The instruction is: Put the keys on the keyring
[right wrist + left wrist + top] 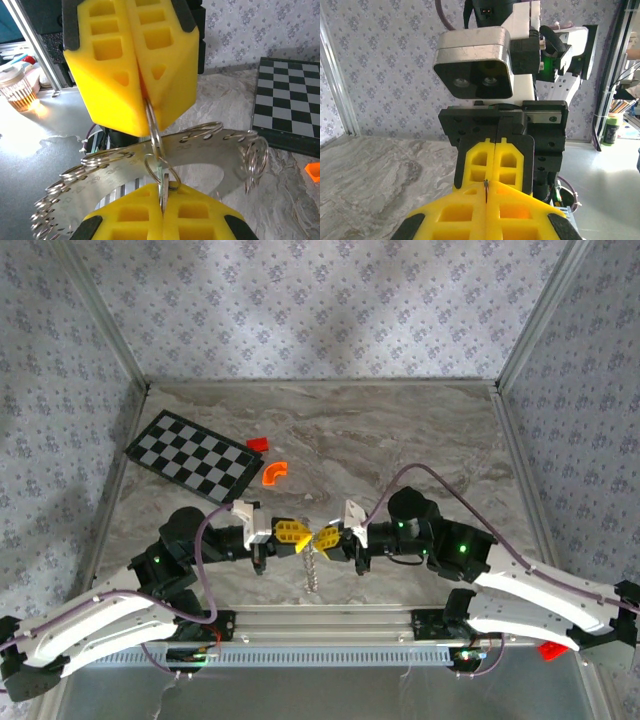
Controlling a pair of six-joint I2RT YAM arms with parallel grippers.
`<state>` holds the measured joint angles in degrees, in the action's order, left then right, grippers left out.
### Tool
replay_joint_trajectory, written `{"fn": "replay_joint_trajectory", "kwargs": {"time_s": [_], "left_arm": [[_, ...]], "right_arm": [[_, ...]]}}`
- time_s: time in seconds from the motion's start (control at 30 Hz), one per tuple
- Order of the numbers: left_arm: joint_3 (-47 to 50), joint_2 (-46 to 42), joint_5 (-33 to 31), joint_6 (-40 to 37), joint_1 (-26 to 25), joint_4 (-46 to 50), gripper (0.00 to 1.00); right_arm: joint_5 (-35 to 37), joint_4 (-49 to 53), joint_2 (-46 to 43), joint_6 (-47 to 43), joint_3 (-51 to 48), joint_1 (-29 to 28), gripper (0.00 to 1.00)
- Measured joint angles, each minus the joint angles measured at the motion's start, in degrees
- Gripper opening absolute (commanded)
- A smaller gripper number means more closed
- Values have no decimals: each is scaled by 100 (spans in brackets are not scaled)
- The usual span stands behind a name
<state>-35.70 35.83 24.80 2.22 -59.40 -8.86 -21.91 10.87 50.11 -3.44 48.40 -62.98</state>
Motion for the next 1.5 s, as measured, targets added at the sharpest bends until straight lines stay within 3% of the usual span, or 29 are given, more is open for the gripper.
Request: {"fn": "replay_joint_trajectory", "kwargs": {"time_s": [0.3, 0.53, 0.67, 1.0, 1.5], "left_arm": [[42, 107, 83, 111, 0, -221, 0], [44, 59, 87, 109, 0, -398, 0], [44, -22, 83, 105, 0, -428, 0], [44, 55, 286, 105, 0, -422, 0], [44, 103, 610, 107, 0, -420, 0]], "right_arm": [[2, 26, 17, -63, 17, -70, 10], [186, 212, -396, -59, -28, -131, 39], [345, 240, -907, 39, -157, -131, 47], [498, -92, -1032, 70, -170, -131, 42], [52, -1106, -595, 306, -380, -136, 32]]}}
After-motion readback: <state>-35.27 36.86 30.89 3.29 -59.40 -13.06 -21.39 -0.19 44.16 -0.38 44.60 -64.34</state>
